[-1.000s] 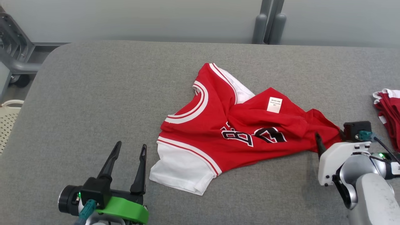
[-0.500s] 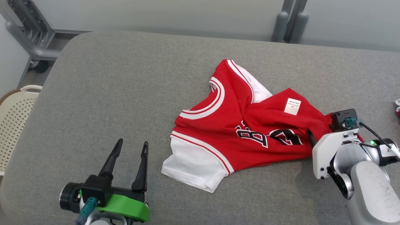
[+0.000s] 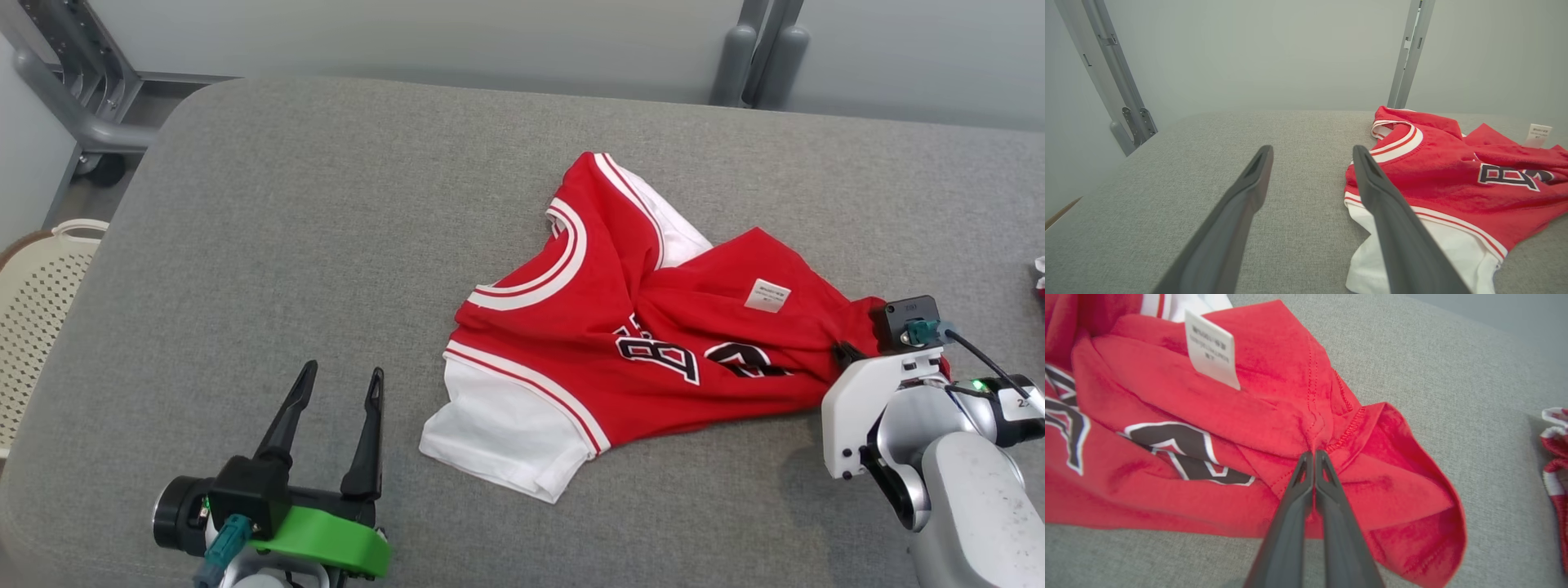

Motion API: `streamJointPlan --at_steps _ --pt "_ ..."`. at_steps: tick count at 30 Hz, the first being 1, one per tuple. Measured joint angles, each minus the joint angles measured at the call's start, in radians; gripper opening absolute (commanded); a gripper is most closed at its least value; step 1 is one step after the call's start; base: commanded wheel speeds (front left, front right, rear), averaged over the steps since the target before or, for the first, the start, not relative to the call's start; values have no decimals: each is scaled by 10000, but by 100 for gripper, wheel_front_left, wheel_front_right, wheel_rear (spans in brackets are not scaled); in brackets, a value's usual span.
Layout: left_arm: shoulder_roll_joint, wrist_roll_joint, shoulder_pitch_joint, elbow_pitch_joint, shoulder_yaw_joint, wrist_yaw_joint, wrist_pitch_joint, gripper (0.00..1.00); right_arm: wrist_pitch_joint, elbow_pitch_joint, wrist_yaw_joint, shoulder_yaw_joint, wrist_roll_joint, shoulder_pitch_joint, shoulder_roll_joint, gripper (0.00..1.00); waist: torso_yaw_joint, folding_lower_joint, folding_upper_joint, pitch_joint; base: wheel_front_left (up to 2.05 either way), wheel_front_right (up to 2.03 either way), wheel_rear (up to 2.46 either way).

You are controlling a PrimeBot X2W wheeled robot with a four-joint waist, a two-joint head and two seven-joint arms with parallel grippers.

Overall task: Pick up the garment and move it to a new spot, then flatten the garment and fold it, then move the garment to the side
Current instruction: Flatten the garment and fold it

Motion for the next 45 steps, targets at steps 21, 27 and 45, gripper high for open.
streamJointPlan --at_steps 21,27,45 --pt "-21 35 -321 -261 -355 0 0 100 -1388 1868 0 416 -297 -3596 -1417 0 299 0 0 453 0 0 0" --pt "-23 35 -556 -245 -637 -2 0 100 -2449 3935 2 422 -880 -5222 -2217 0 903 0 0 750 0 0 0" --pt "-4 -42 -619 -127 -1653 -2 0 100 -3463 6671 0 -1156 -2811 -7506 -3026 100 2724 0 0 1279 0 0 0"
